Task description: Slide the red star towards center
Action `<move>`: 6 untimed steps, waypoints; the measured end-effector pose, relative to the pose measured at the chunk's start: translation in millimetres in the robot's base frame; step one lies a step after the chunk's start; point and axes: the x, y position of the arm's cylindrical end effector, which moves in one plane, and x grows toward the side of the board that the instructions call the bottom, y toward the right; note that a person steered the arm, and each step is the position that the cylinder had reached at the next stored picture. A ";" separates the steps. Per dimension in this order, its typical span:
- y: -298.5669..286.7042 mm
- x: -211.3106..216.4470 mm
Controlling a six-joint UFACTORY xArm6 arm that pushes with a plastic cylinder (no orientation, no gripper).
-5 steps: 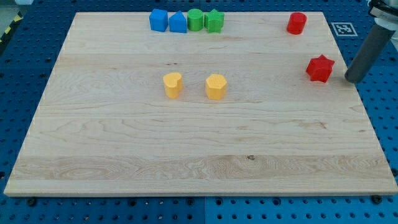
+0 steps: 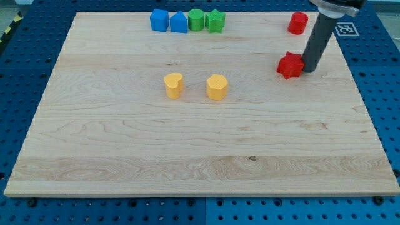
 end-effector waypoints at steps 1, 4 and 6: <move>0.0 -13.1; -59.5 -26.4; -82.8 -14.2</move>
